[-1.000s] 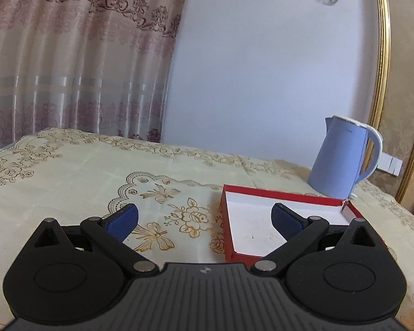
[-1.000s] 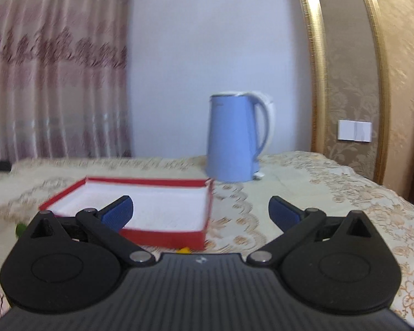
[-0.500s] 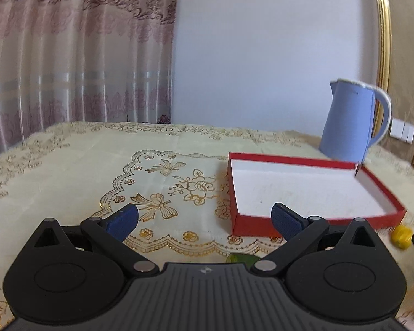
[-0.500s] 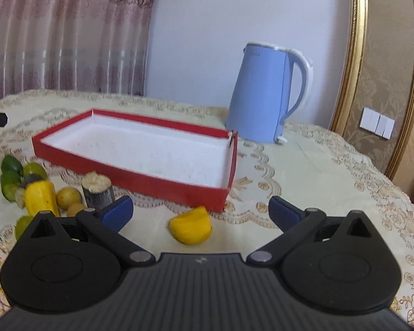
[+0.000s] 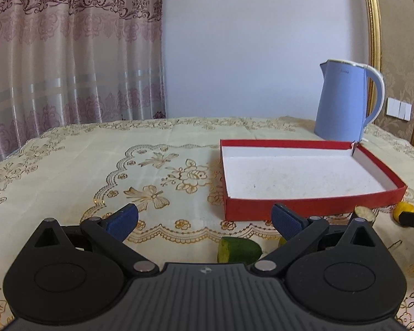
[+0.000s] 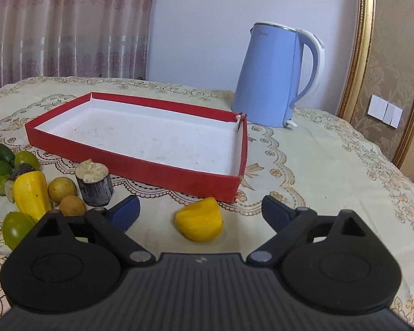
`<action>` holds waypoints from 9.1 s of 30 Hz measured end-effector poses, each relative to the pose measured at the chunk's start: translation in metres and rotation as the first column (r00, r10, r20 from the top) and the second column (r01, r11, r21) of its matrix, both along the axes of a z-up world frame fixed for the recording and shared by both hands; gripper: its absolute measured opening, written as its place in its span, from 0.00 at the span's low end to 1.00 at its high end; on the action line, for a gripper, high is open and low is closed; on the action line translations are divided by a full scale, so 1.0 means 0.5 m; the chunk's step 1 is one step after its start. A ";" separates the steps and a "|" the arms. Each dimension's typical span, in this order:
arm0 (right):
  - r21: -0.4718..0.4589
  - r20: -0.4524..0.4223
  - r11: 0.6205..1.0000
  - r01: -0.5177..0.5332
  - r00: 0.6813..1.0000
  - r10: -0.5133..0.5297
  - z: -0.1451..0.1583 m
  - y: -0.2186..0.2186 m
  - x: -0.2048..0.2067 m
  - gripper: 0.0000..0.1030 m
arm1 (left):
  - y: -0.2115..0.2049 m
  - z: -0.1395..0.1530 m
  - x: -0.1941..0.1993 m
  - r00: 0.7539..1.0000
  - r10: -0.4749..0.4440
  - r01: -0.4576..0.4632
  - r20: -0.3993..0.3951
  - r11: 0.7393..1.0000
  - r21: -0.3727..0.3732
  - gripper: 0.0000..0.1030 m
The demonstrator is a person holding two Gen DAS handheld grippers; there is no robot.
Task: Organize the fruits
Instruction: 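Close the right gripper on the yellow pepper piece while the left tool approaches a cucumber piece, then grasp the green cucumber piece with the left gripper while the right gripper holds the yellow pepper, then carry the cucumber into the red tray and open the left gripper while the right carries the pepper over, then lower the yellow pepper piece into the tray and open the right gripper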
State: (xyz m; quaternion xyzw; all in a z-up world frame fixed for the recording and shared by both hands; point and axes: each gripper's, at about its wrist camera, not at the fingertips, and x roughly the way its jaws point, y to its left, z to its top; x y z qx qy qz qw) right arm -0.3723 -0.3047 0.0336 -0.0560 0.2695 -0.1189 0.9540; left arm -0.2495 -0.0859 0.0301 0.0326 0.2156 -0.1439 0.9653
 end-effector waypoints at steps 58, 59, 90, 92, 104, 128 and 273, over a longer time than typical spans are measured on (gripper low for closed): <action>0.149 -0.061 0.989 -0.017 0.998 0.026 -0.020 -0.035 0.021 0.36 | -0.029 -0.028 0.000 0.996 -0.013 0.021 -0.088 0.996 0.087 1.00; 0.147 -0.061 0.989 -0.023 0.998 0.032 -0.020 -0.034 0.022 0.36 | -0.032 -0.027 -0.002 0.996 -0.014 0.022 -0.083 0.995 0.095 1.00; 0.191 -0.074 0.980 -0.050 0.995 0.065 -0.021 -0.041 0.028 0.36 | -0.033 0.000 0.030 0.976 -0.132 0.171 -0.175 0.958 0.229 0.68; 0.191 -0.074 0.980 -0.050 0.995 0.065 -0.022 -0.040 0.028 0.36 | -0.006 0.002 0.049 0.966 -0.143 0.183 -0.215 0.967 0.180 0.68; 0.191 -0.077 0.980 -0.050 0.995 0.066 -0.022 -0.039 0.028 0.37 | 0.015 0.009 0.009 0.956 -0.161 0.189 -0.244 0.977 0.095 0.65; 0.196 -0.078 0.979 -0.049 0.995 0.066 -0.022 -0.039 0.028 0.37 | -0.061 -0.043 -0.001 0.946 -0.185 0.212 -0.267 0.974 0.075 0.44; 0.083 -0.171 0.991 -0.107 0.978 0.120 0.030 -0.048 0.376 0.36 | -0.187 0.054 0.269 0.986 -0.148 0.141 -0.073 0.986 -0.092 0.70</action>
